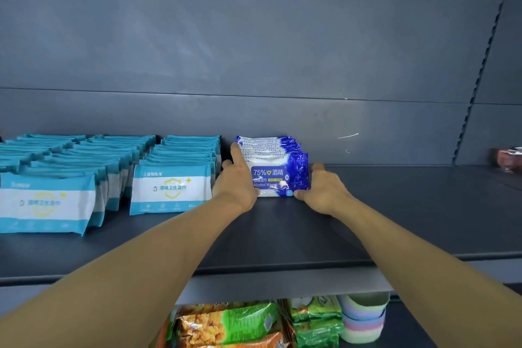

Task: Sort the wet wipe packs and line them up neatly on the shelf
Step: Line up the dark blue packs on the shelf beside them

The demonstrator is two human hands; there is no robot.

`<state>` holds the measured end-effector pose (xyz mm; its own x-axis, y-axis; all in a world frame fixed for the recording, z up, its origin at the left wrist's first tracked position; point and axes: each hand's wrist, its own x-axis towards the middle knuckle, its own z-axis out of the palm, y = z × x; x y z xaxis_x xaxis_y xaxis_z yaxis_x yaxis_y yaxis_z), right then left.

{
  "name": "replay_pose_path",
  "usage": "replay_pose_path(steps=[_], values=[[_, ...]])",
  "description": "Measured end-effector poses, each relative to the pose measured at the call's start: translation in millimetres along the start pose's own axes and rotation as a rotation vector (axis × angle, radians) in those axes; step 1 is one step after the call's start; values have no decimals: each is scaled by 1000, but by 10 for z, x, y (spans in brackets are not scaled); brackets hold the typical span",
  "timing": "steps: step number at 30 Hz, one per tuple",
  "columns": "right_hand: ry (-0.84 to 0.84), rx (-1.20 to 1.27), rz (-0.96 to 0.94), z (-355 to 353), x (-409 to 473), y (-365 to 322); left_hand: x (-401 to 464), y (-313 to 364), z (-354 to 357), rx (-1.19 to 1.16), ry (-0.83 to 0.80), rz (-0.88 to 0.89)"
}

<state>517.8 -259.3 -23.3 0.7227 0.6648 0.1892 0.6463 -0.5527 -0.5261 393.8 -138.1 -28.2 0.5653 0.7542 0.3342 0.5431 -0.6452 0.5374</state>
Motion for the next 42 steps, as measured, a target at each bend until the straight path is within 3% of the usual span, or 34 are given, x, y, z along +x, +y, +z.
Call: replay_pose_path(steps=[9, 16, 27, 35, 42], values=[[39, -86, -106, -261, -359, 19, -351, 231, -277, 261, 57, 93], [52, -117, -294, -534, -908, -87, -943, 401, -820, 462, -18, 88], [-13, -115, -498, -286, -2134, -130, -2332, 222, -1081, 508, -189, 103], [-198, -162, -400, 464, -2970, 321, -3146, -411, -581, 411, -380, 125], [-419, -180, -156, 1283, -3709, 862, -3850, -1209, 181, 319, -668, 113]])
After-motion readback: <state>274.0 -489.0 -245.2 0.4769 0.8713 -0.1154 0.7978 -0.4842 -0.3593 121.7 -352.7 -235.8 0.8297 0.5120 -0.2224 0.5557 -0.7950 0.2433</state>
